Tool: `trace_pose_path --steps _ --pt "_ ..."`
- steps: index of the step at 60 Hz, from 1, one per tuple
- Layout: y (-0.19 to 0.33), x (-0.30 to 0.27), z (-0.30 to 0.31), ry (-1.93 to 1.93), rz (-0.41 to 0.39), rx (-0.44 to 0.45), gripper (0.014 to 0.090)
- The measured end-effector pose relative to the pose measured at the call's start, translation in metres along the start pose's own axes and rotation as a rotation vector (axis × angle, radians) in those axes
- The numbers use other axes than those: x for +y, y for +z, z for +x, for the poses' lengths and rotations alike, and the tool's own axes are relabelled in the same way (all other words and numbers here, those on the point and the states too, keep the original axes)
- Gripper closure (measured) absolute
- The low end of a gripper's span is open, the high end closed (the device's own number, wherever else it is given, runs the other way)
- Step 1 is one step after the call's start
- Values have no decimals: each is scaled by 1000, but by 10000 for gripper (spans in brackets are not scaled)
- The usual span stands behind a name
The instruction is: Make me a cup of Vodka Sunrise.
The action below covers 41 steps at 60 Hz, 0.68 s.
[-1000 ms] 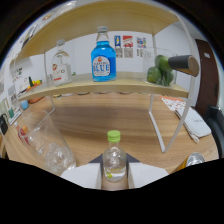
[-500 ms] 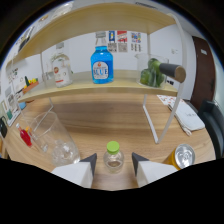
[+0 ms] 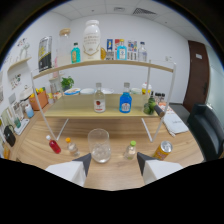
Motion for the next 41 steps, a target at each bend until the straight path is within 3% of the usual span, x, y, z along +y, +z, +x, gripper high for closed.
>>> trace_pose_path --steps 24,41 --pt "-34 24 -43 8 -61 30 186" --pt "-35 17 -48 -6 -40 37 187"
